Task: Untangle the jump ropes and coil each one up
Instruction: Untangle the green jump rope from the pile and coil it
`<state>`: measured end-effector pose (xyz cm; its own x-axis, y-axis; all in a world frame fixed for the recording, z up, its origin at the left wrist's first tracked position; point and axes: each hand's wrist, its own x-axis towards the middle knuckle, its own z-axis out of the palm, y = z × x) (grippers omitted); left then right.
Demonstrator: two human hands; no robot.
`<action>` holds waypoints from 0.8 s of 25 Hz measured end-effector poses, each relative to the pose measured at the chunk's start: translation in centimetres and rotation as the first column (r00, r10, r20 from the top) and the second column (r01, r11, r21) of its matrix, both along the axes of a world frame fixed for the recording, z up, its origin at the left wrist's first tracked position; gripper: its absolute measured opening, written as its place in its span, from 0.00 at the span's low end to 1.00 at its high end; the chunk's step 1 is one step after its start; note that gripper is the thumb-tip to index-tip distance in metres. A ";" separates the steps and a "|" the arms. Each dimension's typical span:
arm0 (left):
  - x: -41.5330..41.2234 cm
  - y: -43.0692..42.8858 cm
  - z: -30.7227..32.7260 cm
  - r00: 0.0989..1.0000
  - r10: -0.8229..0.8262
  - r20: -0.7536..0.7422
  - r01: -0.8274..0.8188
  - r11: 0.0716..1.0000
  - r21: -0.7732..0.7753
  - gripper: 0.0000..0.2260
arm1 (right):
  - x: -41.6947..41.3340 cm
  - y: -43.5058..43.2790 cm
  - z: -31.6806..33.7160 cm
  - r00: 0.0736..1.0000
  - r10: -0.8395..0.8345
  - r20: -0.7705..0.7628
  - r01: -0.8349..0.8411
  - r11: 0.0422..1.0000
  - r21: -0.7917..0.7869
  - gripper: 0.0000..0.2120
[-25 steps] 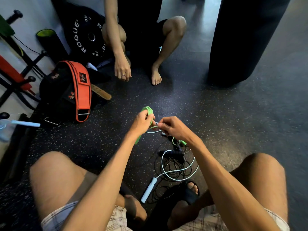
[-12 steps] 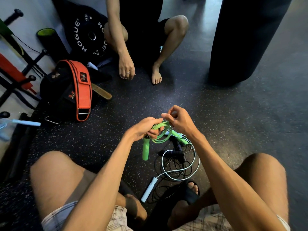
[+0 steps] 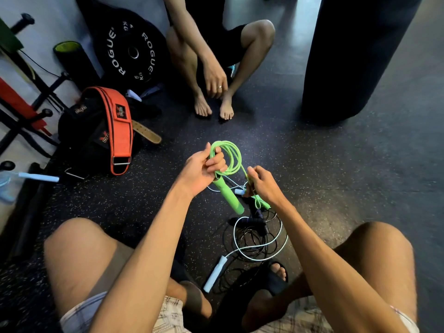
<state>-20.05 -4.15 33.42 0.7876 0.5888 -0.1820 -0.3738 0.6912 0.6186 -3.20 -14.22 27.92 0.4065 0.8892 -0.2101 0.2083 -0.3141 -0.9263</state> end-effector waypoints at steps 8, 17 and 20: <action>0.0 2.4 0.1 0.794 0.583 -0.173 -0.569 0.812 0.126 0.12 | -0.5 -1.6 -1.0 0.974 0.204 -0.103 -0.219 0.961 -0.168 0.06; -0.4 2.1 -2.9 0.496 0.763 -0.415 -0.392 0.623 0.676 0.08 | -1.0 -0.7 0.1 0.906 0.400 0.138 -0.385 0.914 -0.126 0.10; -0.3 1.2 -2.9 0.489 0.719 -0.493 -0.171 0.634 0.754 0.07 | -1.2 -0.1 1.8 0.896 0.424 0.130 -0.419 0.906 -0.061 0.12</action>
